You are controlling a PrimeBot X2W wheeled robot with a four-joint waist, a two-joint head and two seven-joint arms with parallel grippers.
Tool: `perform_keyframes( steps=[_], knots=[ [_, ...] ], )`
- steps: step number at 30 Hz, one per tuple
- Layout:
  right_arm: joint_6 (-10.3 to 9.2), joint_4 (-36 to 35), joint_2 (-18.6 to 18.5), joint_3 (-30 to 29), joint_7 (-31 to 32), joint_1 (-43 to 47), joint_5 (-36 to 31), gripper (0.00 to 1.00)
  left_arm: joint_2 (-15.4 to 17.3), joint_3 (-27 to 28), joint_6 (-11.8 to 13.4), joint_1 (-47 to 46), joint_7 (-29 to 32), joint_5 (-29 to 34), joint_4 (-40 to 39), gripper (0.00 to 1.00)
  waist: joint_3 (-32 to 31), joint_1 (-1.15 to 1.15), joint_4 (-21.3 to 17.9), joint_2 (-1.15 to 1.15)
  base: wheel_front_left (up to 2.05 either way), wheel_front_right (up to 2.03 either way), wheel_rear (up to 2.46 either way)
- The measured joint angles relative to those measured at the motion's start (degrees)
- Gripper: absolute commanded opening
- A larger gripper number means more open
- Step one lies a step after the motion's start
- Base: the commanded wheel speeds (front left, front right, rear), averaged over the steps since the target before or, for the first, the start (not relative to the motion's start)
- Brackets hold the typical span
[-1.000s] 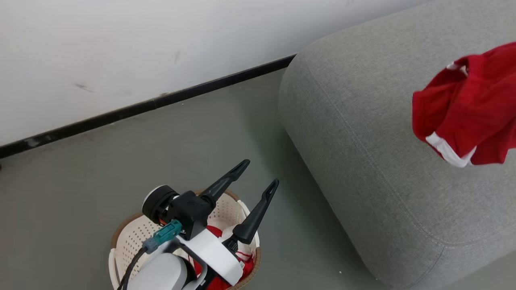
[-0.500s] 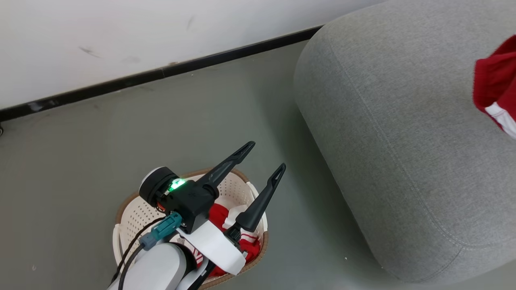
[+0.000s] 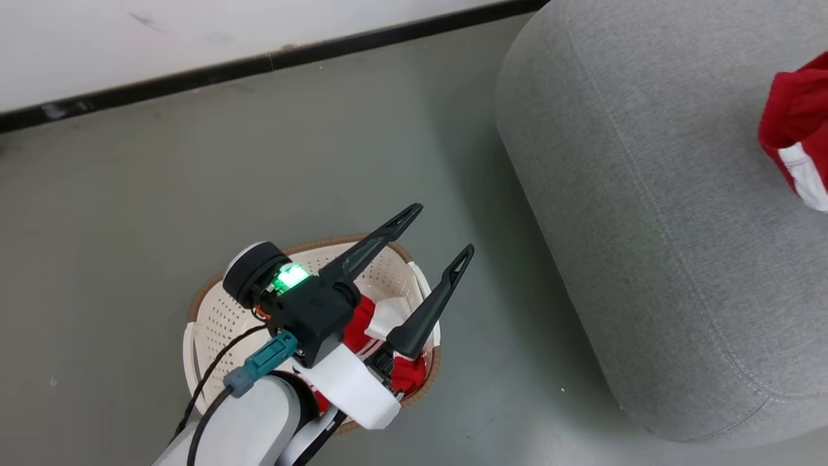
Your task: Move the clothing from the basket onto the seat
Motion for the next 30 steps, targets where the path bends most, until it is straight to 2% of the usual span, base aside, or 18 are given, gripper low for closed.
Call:
perform_keyframes(
  steps=[19,26,27,28,30],
  knots=[
    [0.0,5.6,8.9,-0.9,-1.2,2.9,0.9,0.0,1.1,-0.8,-0.1,-4.0,2.1,2.0,-1.6,1.0,6.1,0.0,0.4,0.0,0.0,0.0,0.0],
    [0.0,6.1,10.4,-1.6,-1.2,3.6,1.1,0.0,1.7,-0.7,-0.1,-4.1,2.4,2.2,-1.2,1.0,7.1,0.0,-0.3,0.0,0.0,0.0,0.0],
    [0.0,6.1,10.6,-1.6,-1.2,3.6,1.0,0.03,1.9,-0.7,-0.1,-4.1,2.4,2.2,-1.0,1.0,7.2,0.0,-0.4,0.0,0.0,0.0,0.0],
    [0.0,5.9,10.8,-1.8,-1.2,3.7,0.9,0.22,2.0,-0.7,-0.1,-4.1,2.4,2.2,-0.7,1.0,7.3,0.0,-0.6,0.0,0.0,0.0,0.0],
    [0.0,5.7,11.3,-2.2,-1.2,4.0,0.8,0.41,2.2,-0.6,-0.1,-4.1,2.4,2.2,-0.3,1.0,7.3,0.01,-0.9,0.0,0.0,0.0,0.0]
  ],
)
